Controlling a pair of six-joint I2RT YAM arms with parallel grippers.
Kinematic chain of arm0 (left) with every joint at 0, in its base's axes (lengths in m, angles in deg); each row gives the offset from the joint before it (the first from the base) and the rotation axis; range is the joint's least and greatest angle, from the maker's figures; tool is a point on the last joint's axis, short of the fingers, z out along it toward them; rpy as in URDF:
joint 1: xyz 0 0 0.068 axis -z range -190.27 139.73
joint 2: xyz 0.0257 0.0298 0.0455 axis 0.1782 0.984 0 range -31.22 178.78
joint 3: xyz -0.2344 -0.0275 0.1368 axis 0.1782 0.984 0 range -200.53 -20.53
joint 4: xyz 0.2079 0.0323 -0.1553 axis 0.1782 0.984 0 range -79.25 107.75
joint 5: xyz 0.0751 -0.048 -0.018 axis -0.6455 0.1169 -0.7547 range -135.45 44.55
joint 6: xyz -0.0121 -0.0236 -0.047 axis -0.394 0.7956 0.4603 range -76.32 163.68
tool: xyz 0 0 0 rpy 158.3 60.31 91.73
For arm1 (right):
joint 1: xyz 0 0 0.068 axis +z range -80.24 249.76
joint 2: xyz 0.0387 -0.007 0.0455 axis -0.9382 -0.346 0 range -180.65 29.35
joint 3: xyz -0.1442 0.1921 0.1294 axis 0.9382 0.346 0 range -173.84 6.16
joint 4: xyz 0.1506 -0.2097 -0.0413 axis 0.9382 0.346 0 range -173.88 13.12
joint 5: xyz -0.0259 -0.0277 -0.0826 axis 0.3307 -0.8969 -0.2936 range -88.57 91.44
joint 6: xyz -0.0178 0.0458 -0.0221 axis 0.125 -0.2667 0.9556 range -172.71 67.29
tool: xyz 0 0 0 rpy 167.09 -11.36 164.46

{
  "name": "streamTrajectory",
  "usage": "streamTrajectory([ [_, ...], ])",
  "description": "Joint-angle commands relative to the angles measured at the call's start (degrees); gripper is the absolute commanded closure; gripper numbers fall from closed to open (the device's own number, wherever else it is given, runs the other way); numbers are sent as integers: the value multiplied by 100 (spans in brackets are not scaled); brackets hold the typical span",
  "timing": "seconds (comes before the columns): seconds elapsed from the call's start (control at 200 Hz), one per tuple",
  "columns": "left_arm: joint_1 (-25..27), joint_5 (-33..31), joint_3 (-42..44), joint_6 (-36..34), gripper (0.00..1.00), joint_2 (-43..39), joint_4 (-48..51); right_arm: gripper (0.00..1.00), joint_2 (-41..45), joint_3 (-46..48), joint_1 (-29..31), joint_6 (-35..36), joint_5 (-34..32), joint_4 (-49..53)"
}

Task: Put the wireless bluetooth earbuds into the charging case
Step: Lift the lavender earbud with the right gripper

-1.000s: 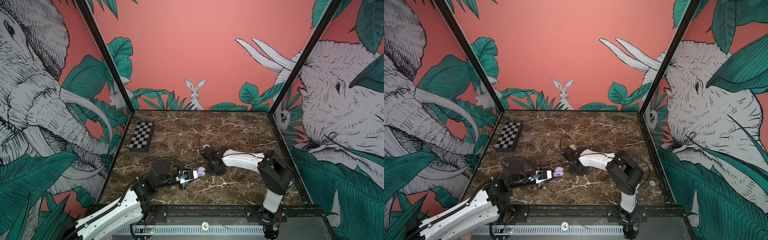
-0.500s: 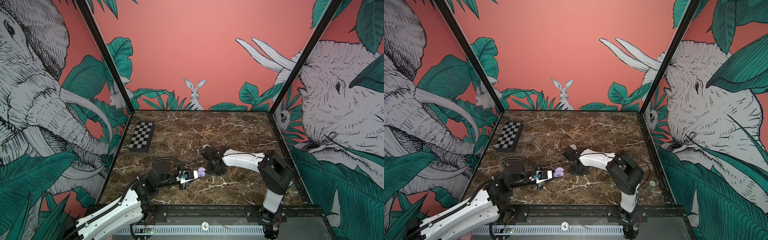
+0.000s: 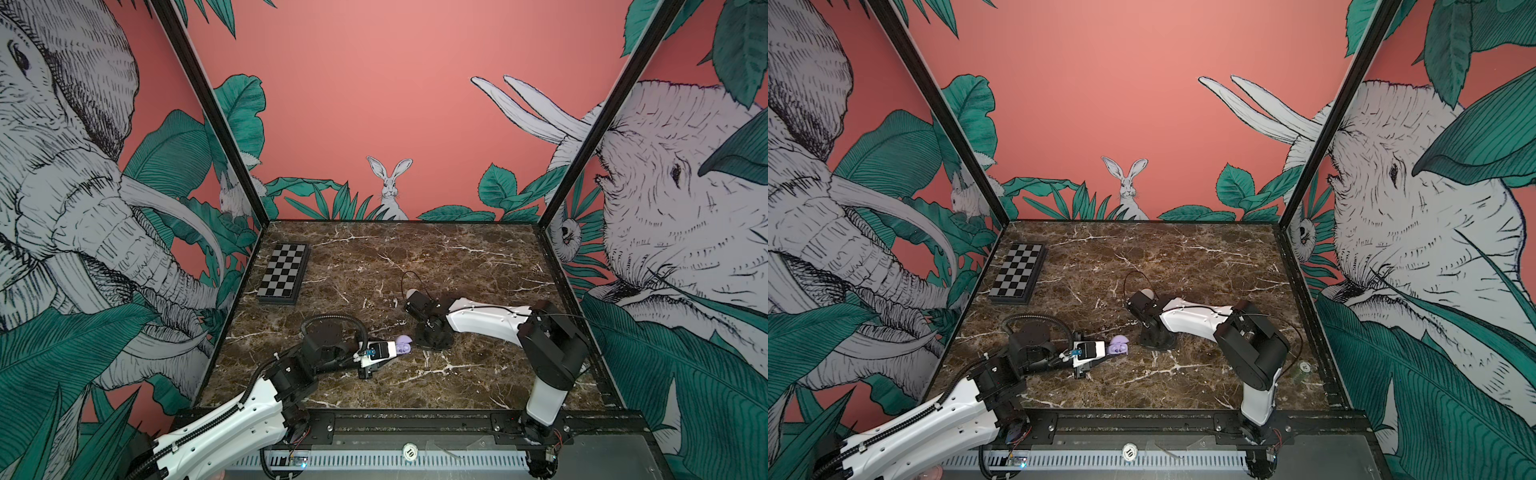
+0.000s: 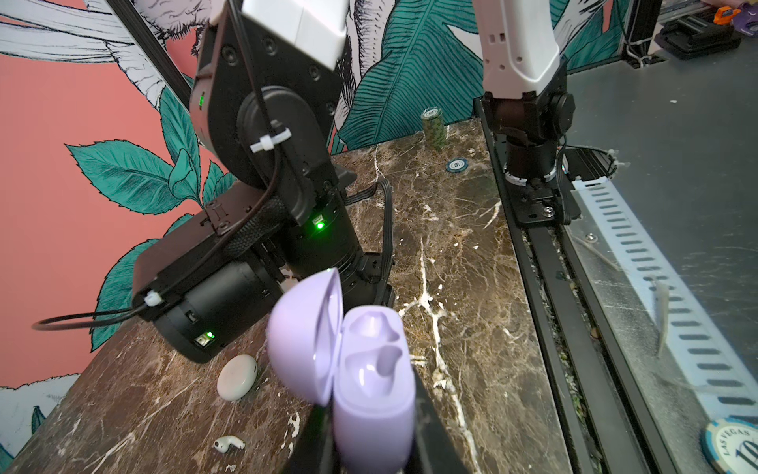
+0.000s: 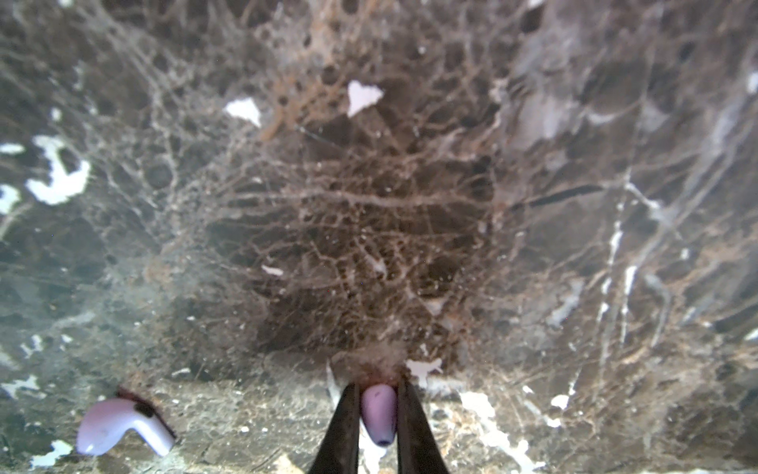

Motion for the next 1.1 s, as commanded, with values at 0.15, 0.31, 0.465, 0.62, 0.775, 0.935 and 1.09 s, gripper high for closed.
streamTrajectory([
  [0.15,16,85,-9,-27,100,-2,-71,87,-155,300,-22,-28,-12,-126],
  [0.31,19,94,-9,-28,100,-3,-78,88,-36,254,-18,80,-174,-52],
  [0.465,16,94,-10,-23,100,-2,-77,87,163,333,-20,140,-218,-163],
  [0.62,20,92,-18,-28,100,-9,-70,87,318,565,-19,72,-116,-514],
  [0.775,24,94,-14,-28,100,5,-71,88,461,739,-21,35,-69,-749],
  [0.935,24,103,-17,-23,100,21,-71,89,585,774,-18,43,-98,-728],
  [1.09,24,90,-14,-27,100,25,-71,89,760,796,-19,21,-143,-702],
])
